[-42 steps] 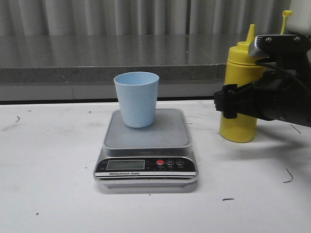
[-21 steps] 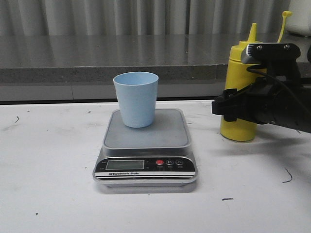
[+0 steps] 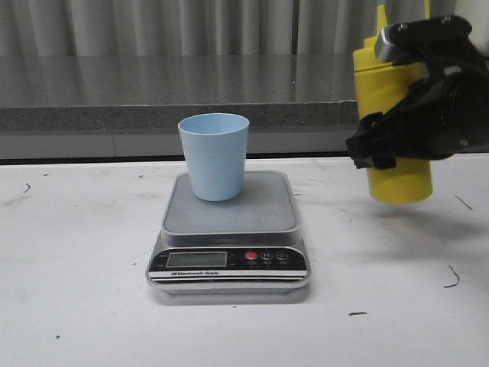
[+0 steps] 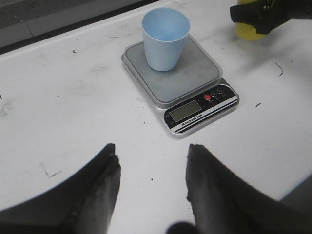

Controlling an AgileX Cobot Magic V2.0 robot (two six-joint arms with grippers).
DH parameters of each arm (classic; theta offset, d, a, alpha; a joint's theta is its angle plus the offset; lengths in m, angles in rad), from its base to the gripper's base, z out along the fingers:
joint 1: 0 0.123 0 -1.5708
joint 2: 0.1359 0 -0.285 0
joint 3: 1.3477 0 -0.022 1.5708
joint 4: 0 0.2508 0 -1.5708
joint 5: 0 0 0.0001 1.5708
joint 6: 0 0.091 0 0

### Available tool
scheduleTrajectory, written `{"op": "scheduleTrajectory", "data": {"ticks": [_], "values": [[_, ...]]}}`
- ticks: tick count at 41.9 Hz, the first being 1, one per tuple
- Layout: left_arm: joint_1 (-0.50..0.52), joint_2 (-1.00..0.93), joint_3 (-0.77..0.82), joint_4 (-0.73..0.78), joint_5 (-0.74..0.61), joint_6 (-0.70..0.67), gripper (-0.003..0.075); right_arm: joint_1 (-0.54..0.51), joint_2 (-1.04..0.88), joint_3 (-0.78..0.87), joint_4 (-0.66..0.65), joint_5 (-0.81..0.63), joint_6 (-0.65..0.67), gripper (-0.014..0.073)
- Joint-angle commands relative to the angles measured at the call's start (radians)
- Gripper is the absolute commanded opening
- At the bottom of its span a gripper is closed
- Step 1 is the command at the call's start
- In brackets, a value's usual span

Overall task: Pour seasoning into cup on scale with both arms
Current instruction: 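Lift the yellow bottle and tilt its nozzle down over the blue cup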

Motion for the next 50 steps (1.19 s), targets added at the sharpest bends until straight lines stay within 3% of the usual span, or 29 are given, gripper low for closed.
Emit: {"op": "scheduleTrajectory", "data": {"ticks": [1, 10, 19, 31, 50], "values": [[-0.005, -0.001, -0.025, -0.011, -0.071, -0.005, 0.0313, -0.005, -0.127, -0.088, -0.011, 0.091, -0.1, 0.03], [-0.005, -0.001, -0.025, -0.011, -0.071, -0.005, 0.0313, 0.003, -0.211, -0.303, -0.072, 0.517, -0.239, 0.03], [-0.005, -0.001, -0.025, -0.011, -0.071, -0.005, 0.0313, 0.073, -0.178, -0.488, -0.197, 0.832, -0.243, 0.03], [-0.005, -0.001, -0.025, -0.011, -0.071, -0.005, 0.0313, 0.194, -0.105, -0.557, -0.444, 0.96, -0.185, 0.03], [-0.005, -0.001, -0.025, -0.011, -0.072, -0.005, 0.0313, 0.363, 0.023, -0.567, -1.102, 1.2, 0.007, 0.03]]}}
